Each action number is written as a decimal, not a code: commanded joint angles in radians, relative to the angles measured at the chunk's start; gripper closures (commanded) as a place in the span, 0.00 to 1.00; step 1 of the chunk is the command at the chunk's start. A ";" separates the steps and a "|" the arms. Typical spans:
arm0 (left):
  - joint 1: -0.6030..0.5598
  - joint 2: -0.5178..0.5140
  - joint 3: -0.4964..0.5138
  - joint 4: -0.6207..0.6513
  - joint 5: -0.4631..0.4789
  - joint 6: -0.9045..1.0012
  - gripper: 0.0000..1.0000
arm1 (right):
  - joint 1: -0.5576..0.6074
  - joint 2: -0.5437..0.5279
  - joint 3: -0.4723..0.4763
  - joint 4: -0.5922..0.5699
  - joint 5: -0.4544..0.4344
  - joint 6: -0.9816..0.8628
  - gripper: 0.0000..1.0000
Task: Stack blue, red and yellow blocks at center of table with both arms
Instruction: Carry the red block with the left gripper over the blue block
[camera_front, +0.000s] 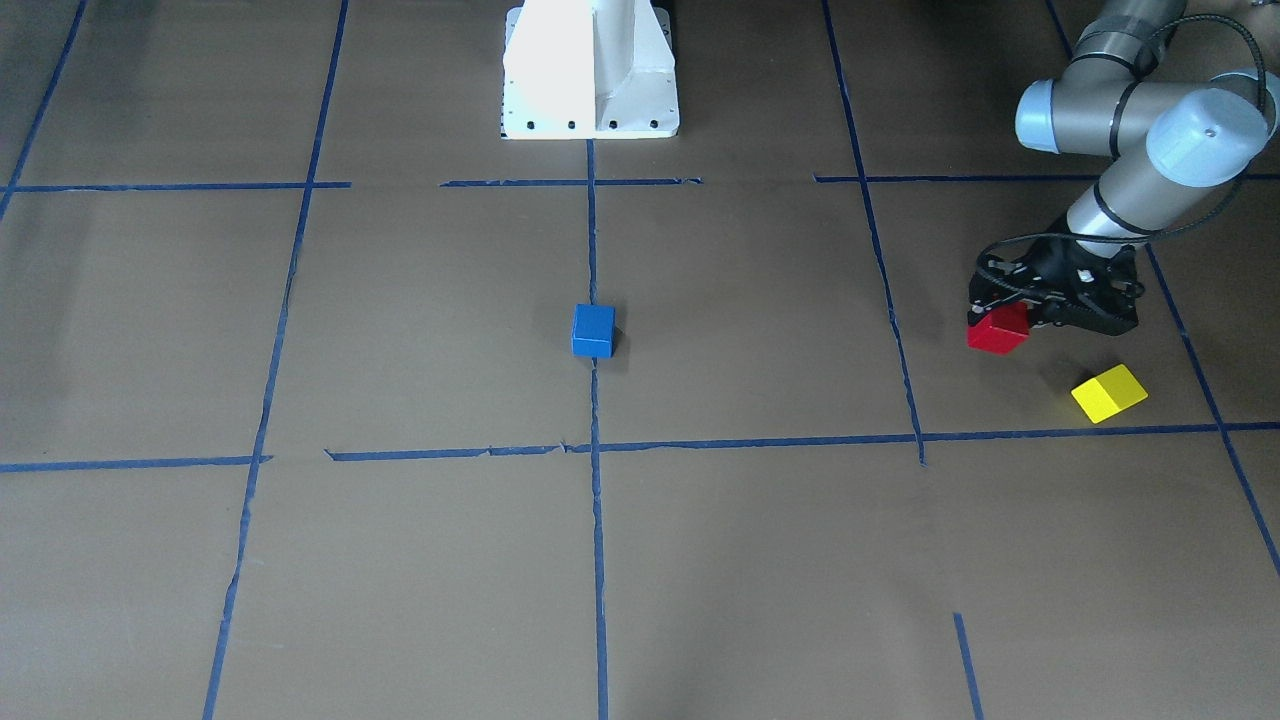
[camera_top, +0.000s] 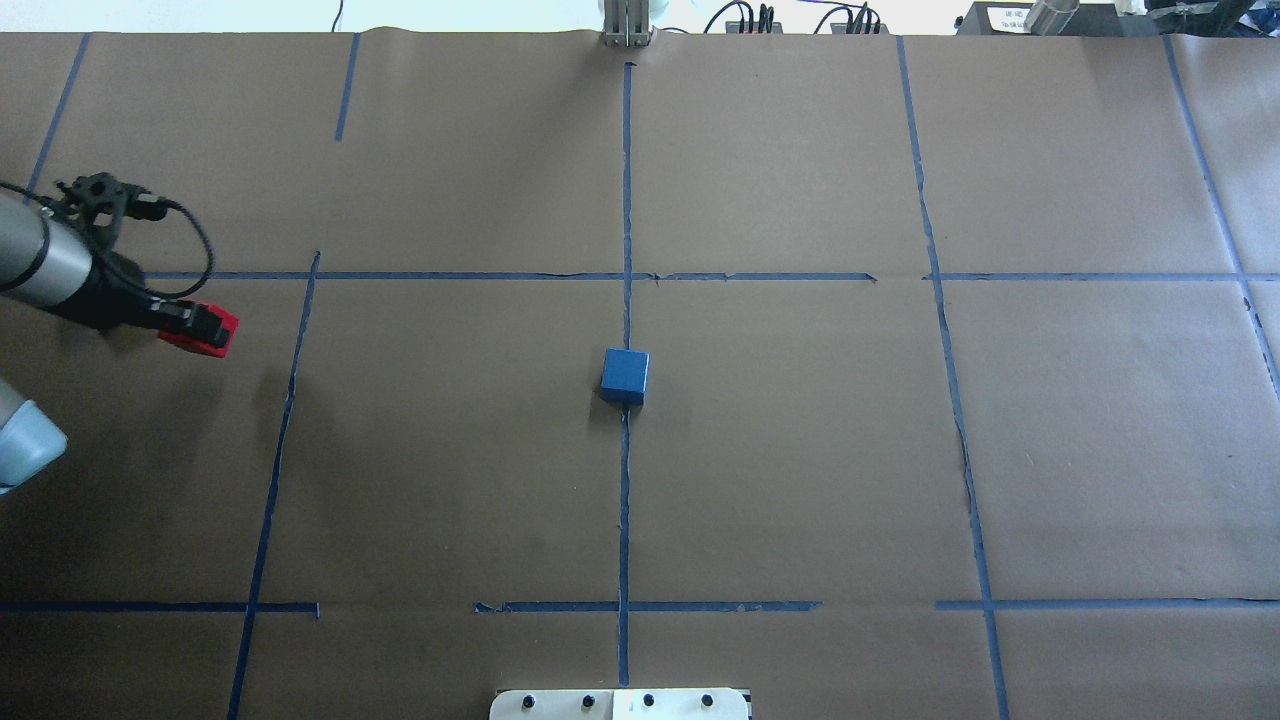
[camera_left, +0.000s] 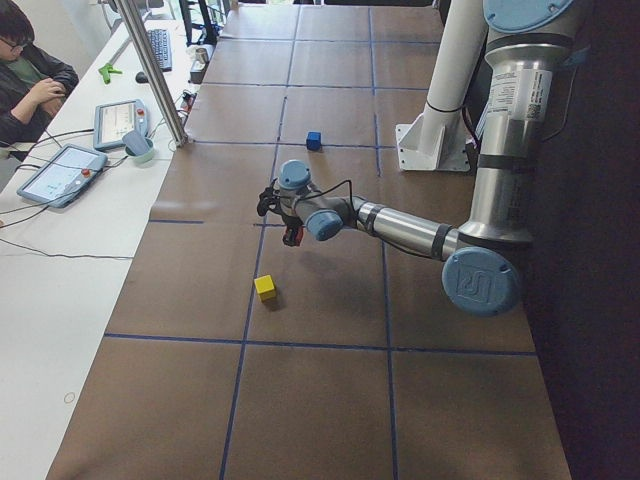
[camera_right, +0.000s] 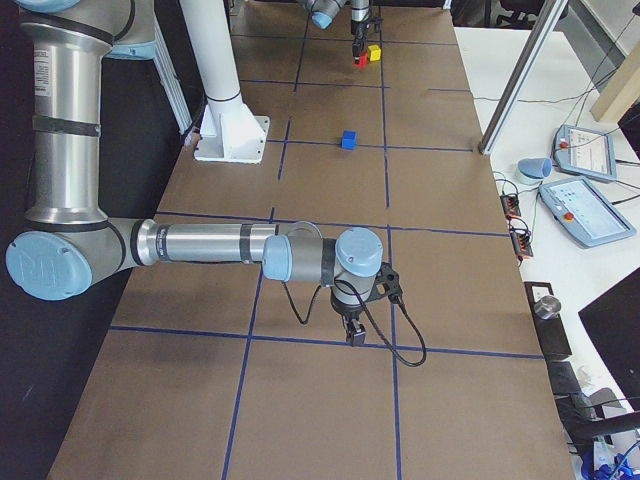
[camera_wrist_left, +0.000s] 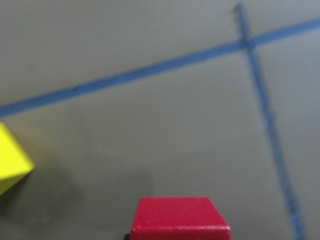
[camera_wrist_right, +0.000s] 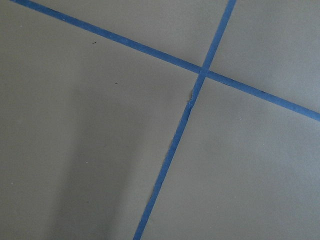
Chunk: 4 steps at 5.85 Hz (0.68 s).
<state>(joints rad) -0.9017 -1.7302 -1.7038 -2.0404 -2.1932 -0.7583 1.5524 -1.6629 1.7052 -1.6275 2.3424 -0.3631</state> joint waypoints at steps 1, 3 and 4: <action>0.149 -0.259 -0.008 0.234 0.048 -0.248 0.97 | 0.000 0.000 -0.001 0.000 0.000 0.001 0.00; 0.310 -0.525 0.013 0.514 0.240 -0.387 0.97 | 0.000 0.000 -0.001 0.000 0.000 0.001 0.00; 0.375 -0.608 0.057 0.517 0.304 -0.445 0.97 | 0.000 0.000 -0.001 0.000 0.000 0.001 0.00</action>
<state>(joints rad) -0.5966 -2.2423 -1.6808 -1.5635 -1.9577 -1.1402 1.5524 -1.6628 1.7043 -1.6275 2.3421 -0.3620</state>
